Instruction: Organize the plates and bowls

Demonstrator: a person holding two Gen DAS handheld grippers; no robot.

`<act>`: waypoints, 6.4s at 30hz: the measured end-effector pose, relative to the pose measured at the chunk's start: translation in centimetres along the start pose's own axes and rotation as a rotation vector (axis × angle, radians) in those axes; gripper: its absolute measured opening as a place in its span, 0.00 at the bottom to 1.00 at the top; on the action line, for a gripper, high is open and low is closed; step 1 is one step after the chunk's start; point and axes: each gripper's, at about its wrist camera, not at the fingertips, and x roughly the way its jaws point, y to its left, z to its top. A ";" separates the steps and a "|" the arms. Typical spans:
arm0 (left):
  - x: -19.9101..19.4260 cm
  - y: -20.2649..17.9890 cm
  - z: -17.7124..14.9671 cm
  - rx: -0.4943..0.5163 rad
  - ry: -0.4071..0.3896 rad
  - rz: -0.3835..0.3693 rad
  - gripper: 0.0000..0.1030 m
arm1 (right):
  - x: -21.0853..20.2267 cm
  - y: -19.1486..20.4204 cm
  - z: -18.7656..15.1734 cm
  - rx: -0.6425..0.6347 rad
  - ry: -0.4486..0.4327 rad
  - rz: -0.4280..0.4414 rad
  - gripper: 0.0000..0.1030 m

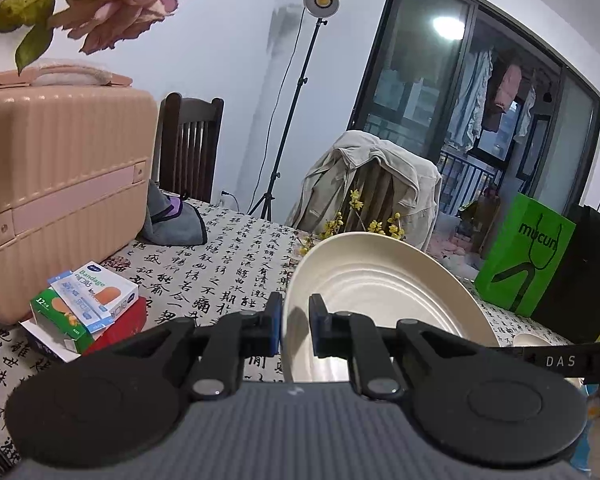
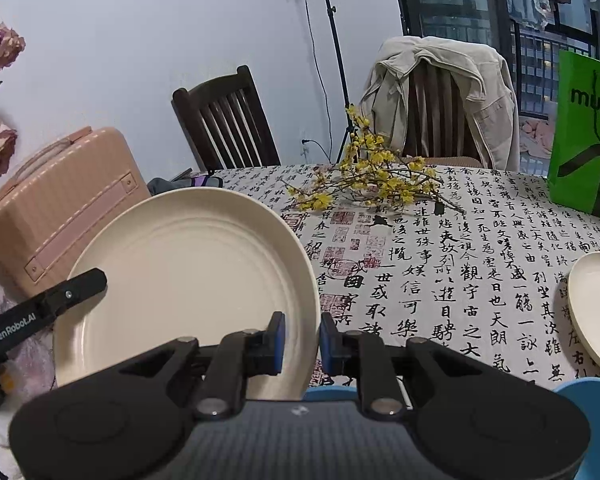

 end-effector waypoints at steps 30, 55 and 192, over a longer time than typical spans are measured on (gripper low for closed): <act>-3.7 -3.8 -1.3 0.046 -0.021 -0.021 0.13 | -5.8 -2.1 -2.6 0.033 -0.060 0.006 0.17; -7.1 -8.4 -3.5 0.097 -0.043 -0.082 0.13 | -11.3 -5.2 -6.1 0.066 -0.115 -0.031 0.17; -8.9 -17.2 -18.7 0.307 0.259 -0.327 0.14 | -22.2 -14.3 -26.1 0.388 -0.130 -0.204 0.18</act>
